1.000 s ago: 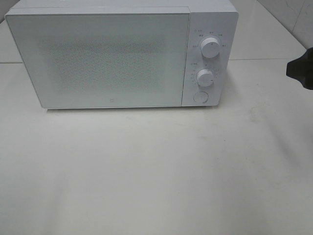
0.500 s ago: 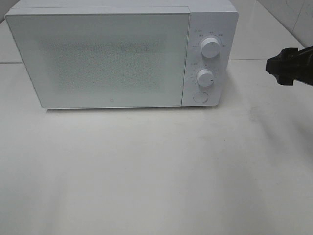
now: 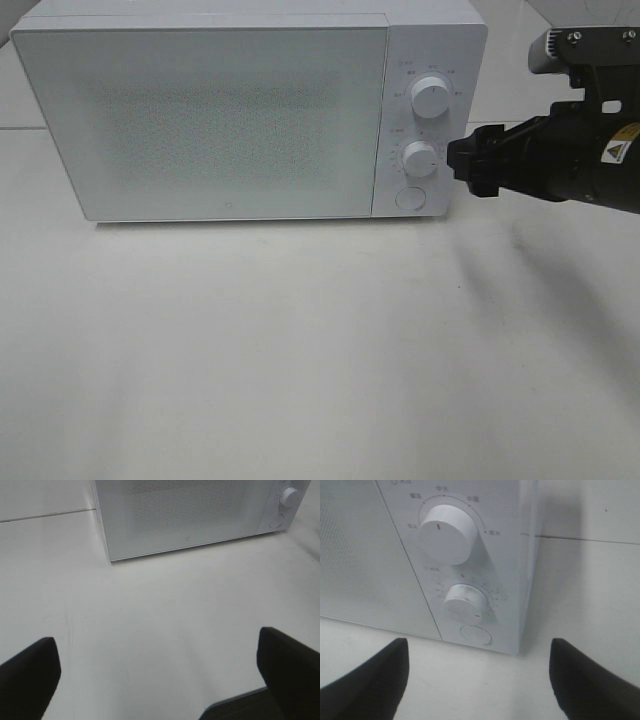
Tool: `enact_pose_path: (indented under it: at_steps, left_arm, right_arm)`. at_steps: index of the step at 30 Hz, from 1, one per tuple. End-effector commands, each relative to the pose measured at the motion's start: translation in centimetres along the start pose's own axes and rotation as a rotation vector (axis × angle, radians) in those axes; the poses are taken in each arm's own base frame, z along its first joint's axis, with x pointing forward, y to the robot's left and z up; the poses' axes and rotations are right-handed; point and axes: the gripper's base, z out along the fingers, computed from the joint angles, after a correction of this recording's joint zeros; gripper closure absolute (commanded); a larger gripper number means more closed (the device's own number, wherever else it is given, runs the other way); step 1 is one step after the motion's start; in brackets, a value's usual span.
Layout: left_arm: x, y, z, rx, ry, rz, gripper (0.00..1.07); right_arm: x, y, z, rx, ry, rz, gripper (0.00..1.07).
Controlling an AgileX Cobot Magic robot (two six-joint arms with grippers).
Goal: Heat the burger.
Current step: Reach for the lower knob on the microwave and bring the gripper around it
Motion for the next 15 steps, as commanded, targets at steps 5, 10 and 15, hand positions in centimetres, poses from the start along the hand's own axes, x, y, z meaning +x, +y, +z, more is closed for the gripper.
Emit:
enact_pose_path:
  at_steps: [5, 10, 15]
  left_arm:
    - [0.1, -0.1, -0.3, -0.004, -0.034, -0.003, 0.04]
    - [0.1, -0.1, -0.3, -0.004, -0.034, -0.003, 0.04]
    - [0.1, -0.1, -0.3, -0.004, -0.034, -0.003, 0.04]
  right_arm:
    - [0.6, 2.9, 1.4, -0.009, -0.103, -0.132, 0.32]
    - [1.4, 4.2, 2.1, 0.028, -0.143, -0.191, 0.32]
    - [2.2, 4.7, 2.7, 0.083, -0.178, -0.181, 0.32]
